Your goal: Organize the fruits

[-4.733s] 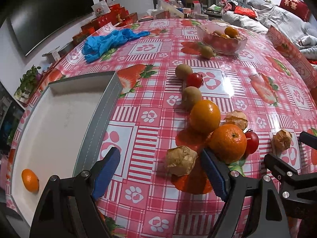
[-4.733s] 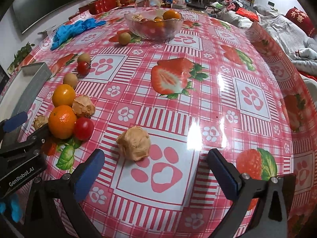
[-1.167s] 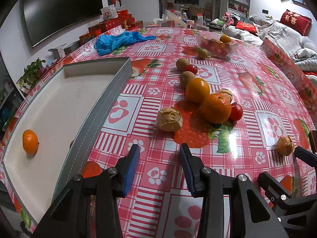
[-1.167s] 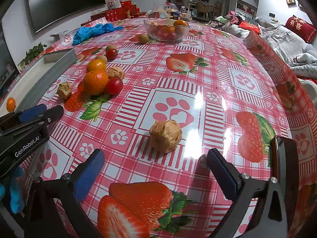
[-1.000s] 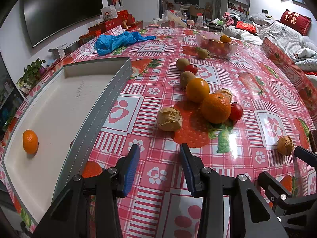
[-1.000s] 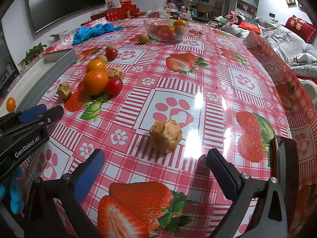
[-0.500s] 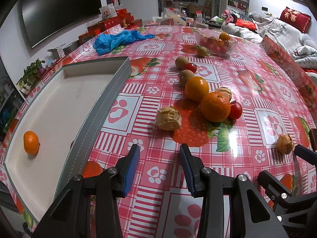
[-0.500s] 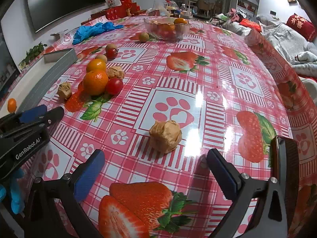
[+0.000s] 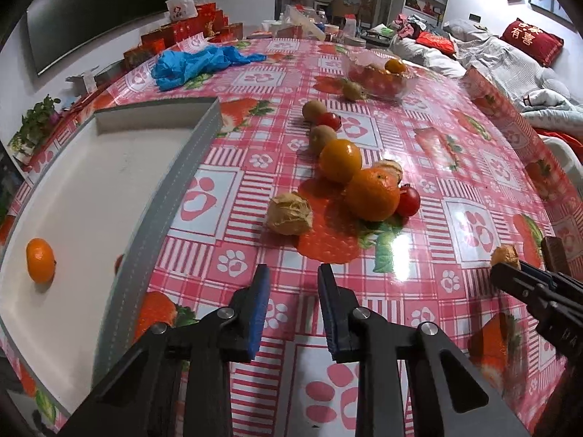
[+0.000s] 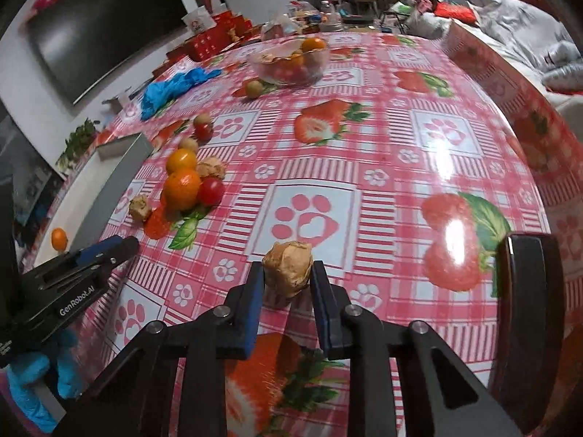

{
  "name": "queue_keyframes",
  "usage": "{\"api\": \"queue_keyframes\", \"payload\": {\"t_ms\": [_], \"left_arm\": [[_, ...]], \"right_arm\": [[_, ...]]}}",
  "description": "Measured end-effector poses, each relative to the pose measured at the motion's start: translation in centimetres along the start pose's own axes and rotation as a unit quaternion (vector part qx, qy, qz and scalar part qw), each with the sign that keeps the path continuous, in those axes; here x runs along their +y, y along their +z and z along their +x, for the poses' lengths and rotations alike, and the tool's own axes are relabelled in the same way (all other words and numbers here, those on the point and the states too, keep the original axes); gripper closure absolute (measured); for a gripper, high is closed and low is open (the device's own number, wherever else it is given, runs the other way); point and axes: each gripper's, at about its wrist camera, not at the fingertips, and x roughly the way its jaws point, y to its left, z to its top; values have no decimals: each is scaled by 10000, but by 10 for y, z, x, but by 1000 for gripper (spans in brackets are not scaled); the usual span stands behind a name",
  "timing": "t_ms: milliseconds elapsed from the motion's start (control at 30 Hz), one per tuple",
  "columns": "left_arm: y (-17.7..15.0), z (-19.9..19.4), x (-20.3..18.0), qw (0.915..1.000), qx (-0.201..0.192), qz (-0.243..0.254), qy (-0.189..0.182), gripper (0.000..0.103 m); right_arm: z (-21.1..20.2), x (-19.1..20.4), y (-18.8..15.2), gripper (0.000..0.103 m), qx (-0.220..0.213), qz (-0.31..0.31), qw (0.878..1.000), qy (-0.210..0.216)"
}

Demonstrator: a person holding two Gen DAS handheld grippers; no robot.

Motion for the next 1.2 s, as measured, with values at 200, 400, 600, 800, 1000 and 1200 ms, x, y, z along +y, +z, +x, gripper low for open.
{"api": "queue_keyframes", "payload": {"t_ms": [200,400,600,800,1000,1200], "left_arm": [[8,-6,6,9998,-159,-43,98,74],[22,7,2,10000,-31,73,60,73],[26,15,3,10000,56,27,59,73],[35,24,3,9998,153,34,79,73],[31,11,1,9998,15,194,71,2],[38,4,2,9991,-309,173,217,2]], "right_arm": [[-6,-6,-1,75,-32,70,10000,7],[-11,-6,0,75,-69,65,9999,41],[-16,-9,0,75,-103,86,9999,71],[-13,-7,1,75,-58,69,9999,124],[-13,-7,3,75,-89,70,9998,184],[-10,-5,3,75,-53,67,9997,237]]}}
